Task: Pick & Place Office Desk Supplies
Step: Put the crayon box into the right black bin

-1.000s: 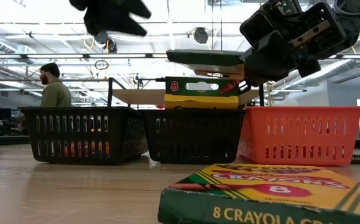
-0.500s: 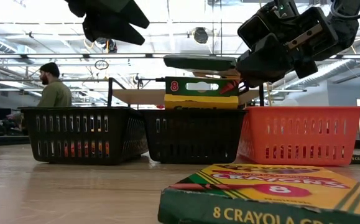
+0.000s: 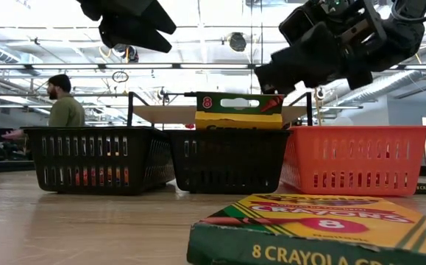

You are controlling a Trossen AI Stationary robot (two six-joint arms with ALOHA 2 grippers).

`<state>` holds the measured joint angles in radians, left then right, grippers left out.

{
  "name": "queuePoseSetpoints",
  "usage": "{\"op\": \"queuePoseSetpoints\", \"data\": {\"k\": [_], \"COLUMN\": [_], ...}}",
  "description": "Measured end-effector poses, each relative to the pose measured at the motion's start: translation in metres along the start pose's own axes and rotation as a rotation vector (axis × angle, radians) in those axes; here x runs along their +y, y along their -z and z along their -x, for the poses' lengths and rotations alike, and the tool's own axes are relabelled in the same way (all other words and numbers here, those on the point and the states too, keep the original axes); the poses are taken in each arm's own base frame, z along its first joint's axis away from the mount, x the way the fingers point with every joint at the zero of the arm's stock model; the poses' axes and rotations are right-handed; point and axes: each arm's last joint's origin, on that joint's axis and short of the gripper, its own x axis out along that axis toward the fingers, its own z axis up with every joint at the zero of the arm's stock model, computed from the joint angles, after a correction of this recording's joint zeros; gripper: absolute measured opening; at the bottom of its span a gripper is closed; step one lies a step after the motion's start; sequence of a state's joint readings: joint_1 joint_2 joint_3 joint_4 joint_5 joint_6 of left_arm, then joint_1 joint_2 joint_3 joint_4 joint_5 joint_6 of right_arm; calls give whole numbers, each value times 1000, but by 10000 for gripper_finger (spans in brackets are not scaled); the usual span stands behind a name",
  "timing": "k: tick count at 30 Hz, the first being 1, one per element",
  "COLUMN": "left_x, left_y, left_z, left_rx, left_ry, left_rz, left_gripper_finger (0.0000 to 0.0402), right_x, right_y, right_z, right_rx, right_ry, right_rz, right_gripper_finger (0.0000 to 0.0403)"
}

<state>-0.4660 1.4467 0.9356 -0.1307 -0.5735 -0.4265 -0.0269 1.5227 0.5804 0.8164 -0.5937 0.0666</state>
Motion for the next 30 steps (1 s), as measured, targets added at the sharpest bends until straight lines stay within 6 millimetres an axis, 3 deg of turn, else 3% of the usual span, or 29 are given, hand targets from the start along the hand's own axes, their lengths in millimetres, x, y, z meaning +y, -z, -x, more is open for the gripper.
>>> {"op": "queuePoseSetpoints", "data": {"k": [7, 12, 18, 25, 30], "left_x": [0, 2, 4, 6, 6], "left_y": [0, -1, -4, -4, 11], "left_z": [0, -1, -3, -5, 0], "left_rx": [0, 0, -18, 12, 105], "left_ry": [0, -6, -11, 38, -49], "left_rz": [-3, 0, -43, -93, -185], "left_gripper_finger": [230, 230, 230, 230, 230], "right_x": [1, 6, 34, 74, 83], "right_y": [-9, -9, -20, -36, -34], "right_z": [1, 14, 39, 51, 55], "right_rx": [-73, 60, 200, 156, 134], "right_ry": [17, 106, 283, 301, 359], "right_rz": [47, 2, 2, 56, 78], "right_gripper_finger": [175, 165, 154, 153, 153]}}
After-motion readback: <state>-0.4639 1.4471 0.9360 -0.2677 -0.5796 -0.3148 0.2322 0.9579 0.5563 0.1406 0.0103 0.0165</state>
